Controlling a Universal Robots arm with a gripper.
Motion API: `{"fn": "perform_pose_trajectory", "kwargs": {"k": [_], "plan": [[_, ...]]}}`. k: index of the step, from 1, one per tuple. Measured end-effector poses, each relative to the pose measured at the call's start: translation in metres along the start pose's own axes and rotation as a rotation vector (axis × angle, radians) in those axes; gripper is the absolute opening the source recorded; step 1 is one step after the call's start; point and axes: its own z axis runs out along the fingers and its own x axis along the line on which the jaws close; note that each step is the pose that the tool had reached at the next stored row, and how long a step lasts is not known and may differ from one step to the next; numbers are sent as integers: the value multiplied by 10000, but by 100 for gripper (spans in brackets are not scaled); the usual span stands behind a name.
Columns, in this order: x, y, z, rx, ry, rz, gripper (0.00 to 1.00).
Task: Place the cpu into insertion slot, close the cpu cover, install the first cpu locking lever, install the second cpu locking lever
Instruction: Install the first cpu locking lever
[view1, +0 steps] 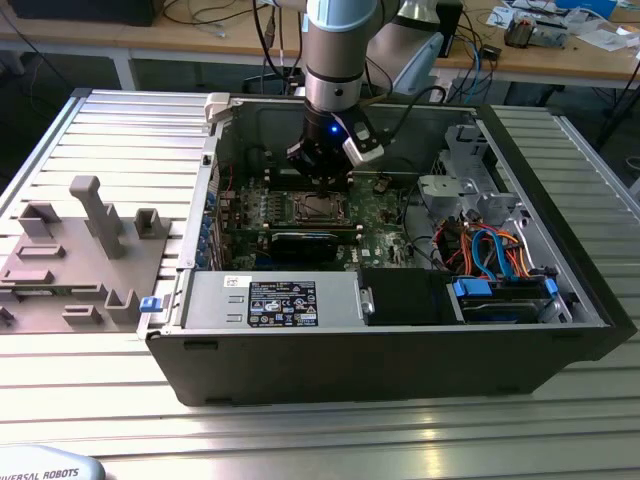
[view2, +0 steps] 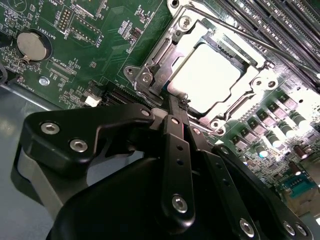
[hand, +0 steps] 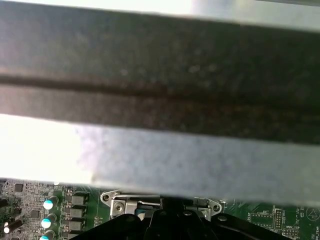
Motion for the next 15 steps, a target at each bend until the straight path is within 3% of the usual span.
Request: {"fn": "perform_pose_trajectory", "kwargs": {"k": [15], "plan": [[0, 2, -70, 14, 2, 0, 11]]}}
